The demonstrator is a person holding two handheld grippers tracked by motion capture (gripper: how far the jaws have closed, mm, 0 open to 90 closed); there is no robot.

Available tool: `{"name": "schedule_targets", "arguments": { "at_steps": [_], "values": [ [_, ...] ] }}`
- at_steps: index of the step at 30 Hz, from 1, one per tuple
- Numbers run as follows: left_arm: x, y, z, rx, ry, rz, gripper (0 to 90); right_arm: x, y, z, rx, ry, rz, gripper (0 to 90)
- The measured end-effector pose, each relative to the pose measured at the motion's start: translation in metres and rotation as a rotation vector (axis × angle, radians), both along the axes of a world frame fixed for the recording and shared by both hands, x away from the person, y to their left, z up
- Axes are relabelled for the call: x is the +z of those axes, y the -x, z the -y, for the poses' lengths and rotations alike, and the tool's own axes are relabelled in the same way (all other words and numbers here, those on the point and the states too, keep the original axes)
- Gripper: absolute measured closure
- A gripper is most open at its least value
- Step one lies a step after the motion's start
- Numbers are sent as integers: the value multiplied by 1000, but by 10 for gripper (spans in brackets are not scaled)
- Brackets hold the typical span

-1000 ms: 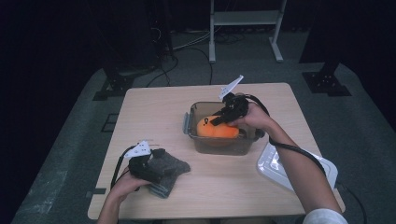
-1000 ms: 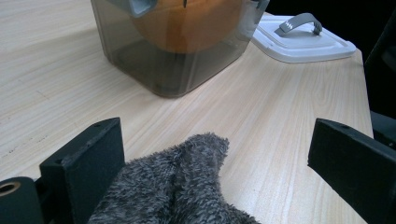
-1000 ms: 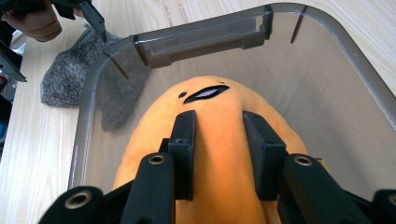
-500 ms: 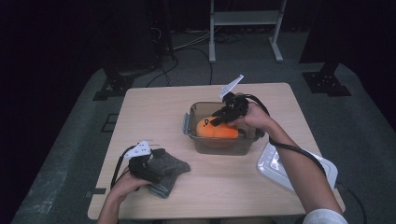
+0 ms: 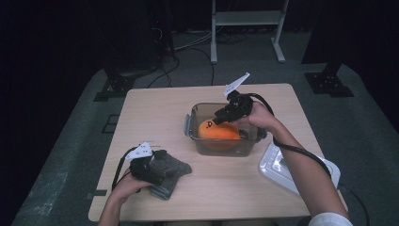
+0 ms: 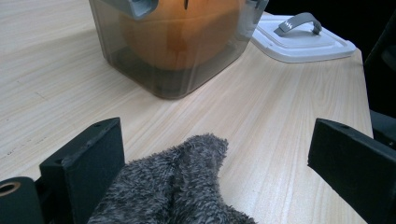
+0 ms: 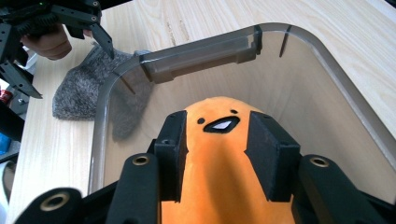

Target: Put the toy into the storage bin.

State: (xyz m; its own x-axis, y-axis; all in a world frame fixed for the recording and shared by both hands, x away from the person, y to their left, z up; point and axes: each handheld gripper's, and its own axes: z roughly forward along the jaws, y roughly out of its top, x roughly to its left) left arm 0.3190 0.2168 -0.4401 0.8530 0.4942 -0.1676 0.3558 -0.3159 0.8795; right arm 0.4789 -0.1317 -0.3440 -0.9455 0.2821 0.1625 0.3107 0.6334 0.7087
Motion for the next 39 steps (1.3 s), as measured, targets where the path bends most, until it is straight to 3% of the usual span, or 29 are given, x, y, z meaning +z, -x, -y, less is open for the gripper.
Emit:
{"name": "schedule_targets", "arguments": {
  "at_steps": [7, 20, 39],
  "values": [
    [0, 0, 0, -2, -3, 3, 29, 4, 6, 8, -1, -24, -5, 540],
    [0, 0, 1, -2, -4, 2, 28, 22, 27, 42, -29, -90, 17, 490],
    [-1, 0, 1, 0, -10, 3, 28, 30, 53, 90, -75, -112, 44, 431]
  ]
}}
